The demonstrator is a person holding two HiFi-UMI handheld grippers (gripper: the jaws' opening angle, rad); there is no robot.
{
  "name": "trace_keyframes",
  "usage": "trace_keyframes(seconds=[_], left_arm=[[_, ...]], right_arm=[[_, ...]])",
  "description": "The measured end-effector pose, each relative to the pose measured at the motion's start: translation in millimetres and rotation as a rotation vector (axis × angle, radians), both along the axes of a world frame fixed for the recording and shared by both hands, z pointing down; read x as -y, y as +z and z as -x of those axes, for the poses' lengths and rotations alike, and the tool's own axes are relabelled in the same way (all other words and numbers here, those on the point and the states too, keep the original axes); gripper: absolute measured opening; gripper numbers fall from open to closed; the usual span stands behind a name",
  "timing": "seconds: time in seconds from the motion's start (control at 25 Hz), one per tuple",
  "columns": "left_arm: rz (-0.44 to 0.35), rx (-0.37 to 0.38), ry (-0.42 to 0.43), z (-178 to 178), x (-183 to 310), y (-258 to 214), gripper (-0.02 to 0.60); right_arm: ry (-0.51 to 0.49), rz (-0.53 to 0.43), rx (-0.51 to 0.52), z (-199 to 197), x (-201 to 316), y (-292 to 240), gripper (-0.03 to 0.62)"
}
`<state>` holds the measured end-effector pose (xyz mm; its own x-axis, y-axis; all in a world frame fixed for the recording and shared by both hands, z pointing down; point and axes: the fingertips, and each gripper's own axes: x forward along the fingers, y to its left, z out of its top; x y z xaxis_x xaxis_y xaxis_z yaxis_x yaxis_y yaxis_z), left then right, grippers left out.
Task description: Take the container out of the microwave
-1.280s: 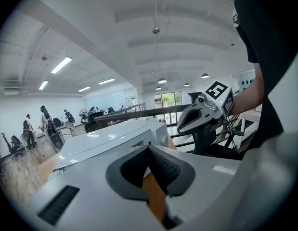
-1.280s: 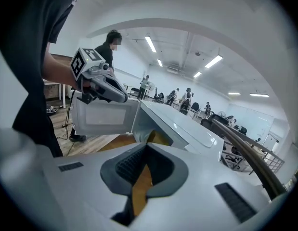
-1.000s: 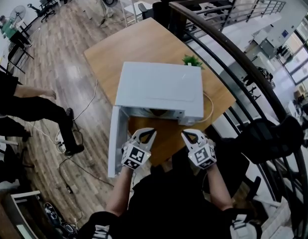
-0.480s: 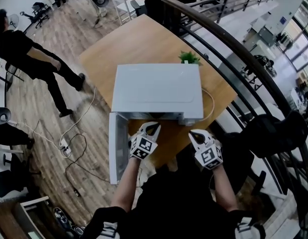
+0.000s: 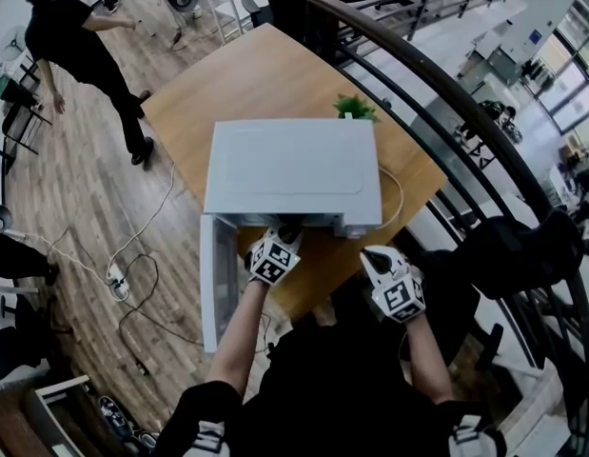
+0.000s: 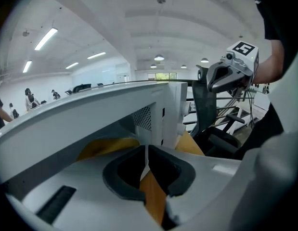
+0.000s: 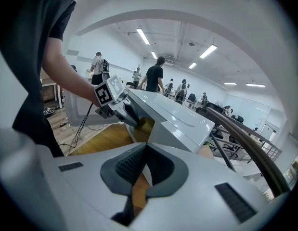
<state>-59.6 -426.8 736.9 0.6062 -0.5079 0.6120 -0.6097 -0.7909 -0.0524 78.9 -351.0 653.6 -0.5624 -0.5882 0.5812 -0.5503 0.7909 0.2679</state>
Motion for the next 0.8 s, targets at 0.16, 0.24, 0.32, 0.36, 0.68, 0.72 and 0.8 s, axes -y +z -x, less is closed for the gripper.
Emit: trace_keyframes(seconds=[0.16, 0.24, 0.32, 0.36, 0.68, 0.72, 0.8], left_arm=[[0.016, 0.037, 0.015, 3, 11, 13, 0.030], [0.026, 0.066, 0.027, 1, 13, 21, 0.052], [0.035, 0.098, 0.040, -1, 14, 29, 0.061], [0.036, 0.112, 0.045, -1, 15, 33, 0.063], [0.081, 0.208, 0.090, 1, 17, 58, 0.061], [0.080, 0.213, 0.094, 1, 17, 58, 0.061], [0.074, 0.235, 0.103, 1, 18, 60, 0.061]], right_arm=[[0.002, 0.011, -0.005, 2, -3, 5, -0.002], [0.002, 0.019, -0.012, 0, -6, 7, -0.002], [0.004, 0.028, -0.019, -4, -8, 11, -0.002], [0.009, 0.031, -0.016, -5, -9, 14, -0.002], [-0.004, 0.023, 0.024, 6, -6, 0, -0.002], [-0.016, 0.017, 0.016, 8, -5, -3, -0.002], [-0.026, 0.017, 0.011, 10, -6, -3, -0.002]])
